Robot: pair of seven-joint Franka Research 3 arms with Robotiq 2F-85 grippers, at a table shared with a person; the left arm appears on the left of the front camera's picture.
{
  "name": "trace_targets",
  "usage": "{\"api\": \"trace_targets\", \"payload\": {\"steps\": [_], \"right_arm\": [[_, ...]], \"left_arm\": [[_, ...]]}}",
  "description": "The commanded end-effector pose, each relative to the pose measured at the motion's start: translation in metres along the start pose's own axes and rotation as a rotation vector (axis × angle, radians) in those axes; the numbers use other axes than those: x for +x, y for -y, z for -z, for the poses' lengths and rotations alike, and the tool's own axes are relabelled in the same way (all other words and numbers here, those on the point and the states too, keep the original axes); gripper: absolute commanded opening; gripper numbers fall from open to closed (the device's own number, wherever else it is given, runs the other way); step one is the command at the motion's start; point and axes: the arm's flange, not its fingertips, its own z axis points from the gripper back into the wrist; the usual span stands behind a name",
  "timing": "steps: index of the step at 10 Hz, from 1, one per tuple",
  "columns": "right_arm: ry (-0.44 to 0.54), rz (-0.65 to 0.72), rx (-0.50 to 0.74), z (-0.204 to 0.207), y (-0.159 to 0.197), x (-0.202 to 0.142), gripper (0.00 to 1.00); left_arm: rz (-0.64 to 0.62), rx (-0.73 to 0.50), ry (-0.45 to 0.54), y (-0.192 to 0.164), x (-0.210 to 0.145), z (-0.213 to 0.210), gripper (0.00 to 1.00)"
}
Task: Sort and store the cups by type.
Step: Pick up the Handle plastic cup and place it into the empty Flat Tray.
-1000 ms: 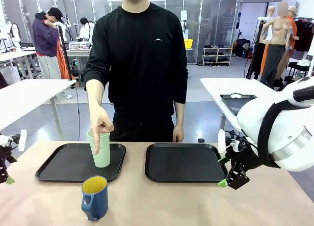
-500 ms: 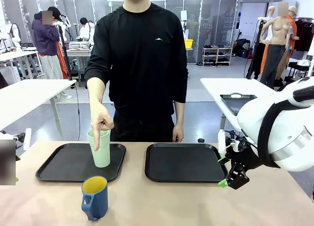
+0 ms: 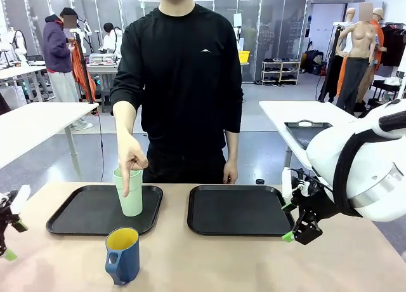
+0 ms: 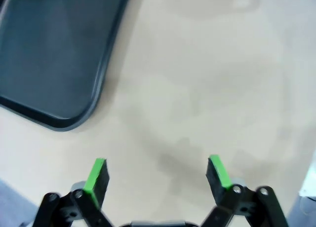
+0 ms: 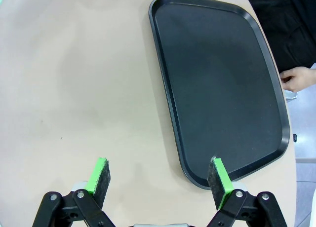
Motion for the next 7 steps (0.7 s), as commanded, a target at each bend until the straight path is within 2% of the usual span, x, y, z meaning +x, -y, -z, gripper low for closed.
{"api": "trace_targets", "payload": {"steps": [1, 3, 4, 7], "right_arm": [[0.003, -0.008, 0.003, 0.000, 0.001, -0.001, 1.00], [0.003, -0.008, 0.003, 0.000, 0.001, -0.001, 1.00], [0.003, -0.008, 0.003, 0.000, 0.001, -0.001, 1.00], [0.003, -0.008, 0.003, 0.000, 0.001, -0.001, 1.00]], "left_arm": [[0.007, -0.050, 0.080, -0.007, -0.027, 0.017, 1.00], [0.014, -0.042, 0.152, -0.004, -0.035, 0.024, 1.00], [0.025, -0.052, 0.238, -0.001, -0.037, 0.024, 1.00], [0.062, -0.120, 0.414, 0.006, -0.051, 0.029, 1.00]]}}
